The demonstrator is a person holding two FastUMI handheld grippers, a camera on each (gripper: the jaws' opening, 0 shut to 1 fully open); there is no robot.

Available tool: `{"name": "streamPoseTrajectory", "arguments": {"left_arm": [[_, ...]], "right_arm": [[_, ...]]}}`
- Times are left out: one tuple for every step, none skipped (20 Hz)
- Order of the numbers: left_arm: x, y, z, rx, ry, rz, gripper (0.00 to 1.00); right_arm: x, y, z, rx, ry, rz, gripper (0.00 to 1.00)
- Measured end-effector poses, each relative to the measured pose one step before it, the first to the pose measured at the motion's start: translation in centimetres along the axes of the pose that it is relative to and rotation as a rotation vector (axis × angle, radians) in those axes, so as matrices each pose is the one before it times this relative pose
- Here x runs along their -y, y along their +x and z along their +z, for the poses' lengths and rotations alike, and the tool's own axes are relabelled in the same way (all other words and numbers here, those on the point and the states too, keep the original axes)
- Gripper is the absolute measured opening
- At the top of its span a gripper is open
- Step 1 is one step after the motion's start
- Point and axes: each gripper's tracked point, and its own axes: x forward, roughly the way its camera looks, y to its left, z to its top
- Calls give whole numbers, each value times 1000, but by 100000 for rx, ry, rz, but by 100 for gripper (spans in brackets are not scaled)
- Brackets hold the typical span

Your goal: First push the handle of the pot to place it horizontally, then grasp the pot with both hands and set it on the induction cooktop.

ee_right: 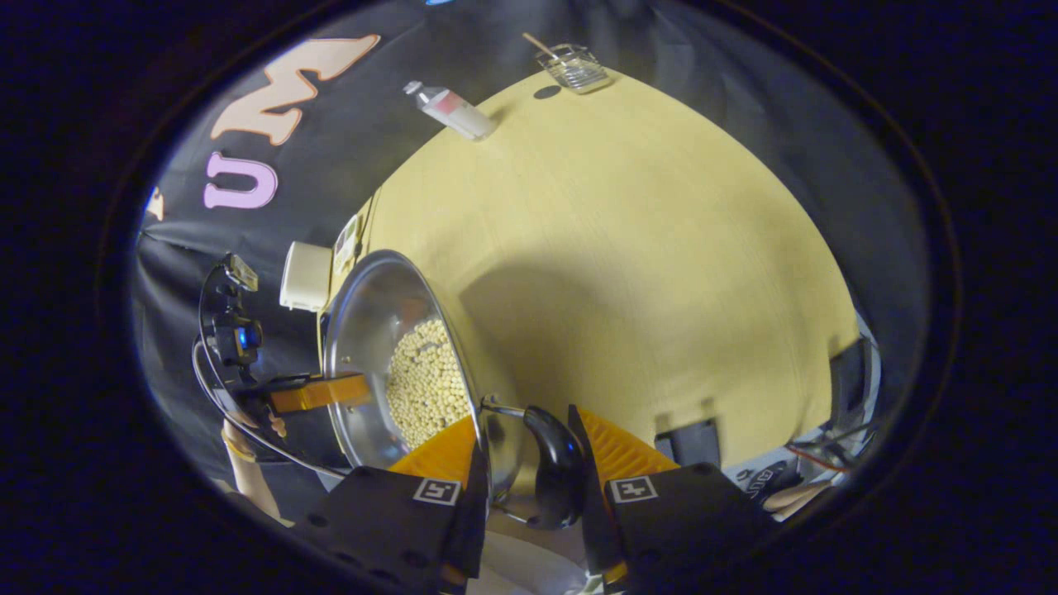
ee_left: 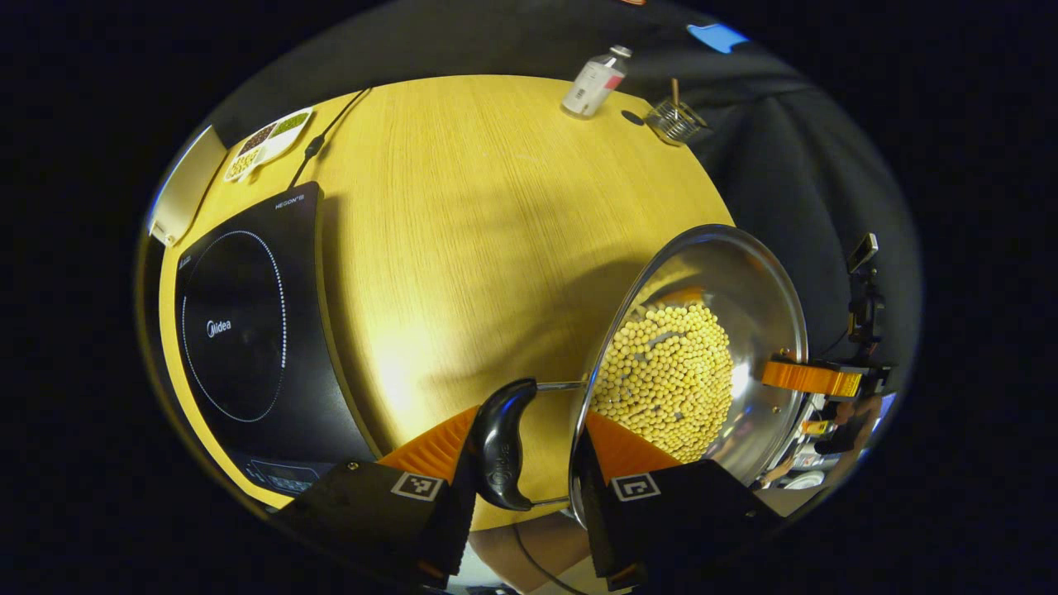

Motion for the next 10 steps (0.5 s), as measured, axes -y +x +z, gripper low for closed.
{"name": "streamPoseTrajectory", "arguments": {"left_arm": [[-254,-102,105,92,1948,-812,60],[-173,42,-122,92,1848,-620,60],[-295,-99,201,57,1616,-470,60],[-196,-111,261,-18,1512,-523,60],[-246,-236,366,67,1470,-568,60],[-98,-91,550,6,1252,-367,60],[-70,71,42,147,1327,-173,62],[-93,7,90,482,1214,13,60],[-224,-92,300,350,758,197,60],[115,184,-108,624,468,182,62]], "right_arm": [[-353,-378,-1001,1702,1339,-515,45],[-523,-283,-1018,1495,1108,-577,45],[-665,-202,-944,1443,1069,-734,45],[-835,-225,-1029,1443,843,-546,45],[-982,-100,-942,1333,1007,-335,51],[-867,55,-940,1219,921,-221,55],[-927,58,-883,1124,721,-137,51],[-923,15,-1039,1021,690,-10,51],[-1036,208,-889,753,559,31,51],[-844,10,-989,798,34,98,51]]}}
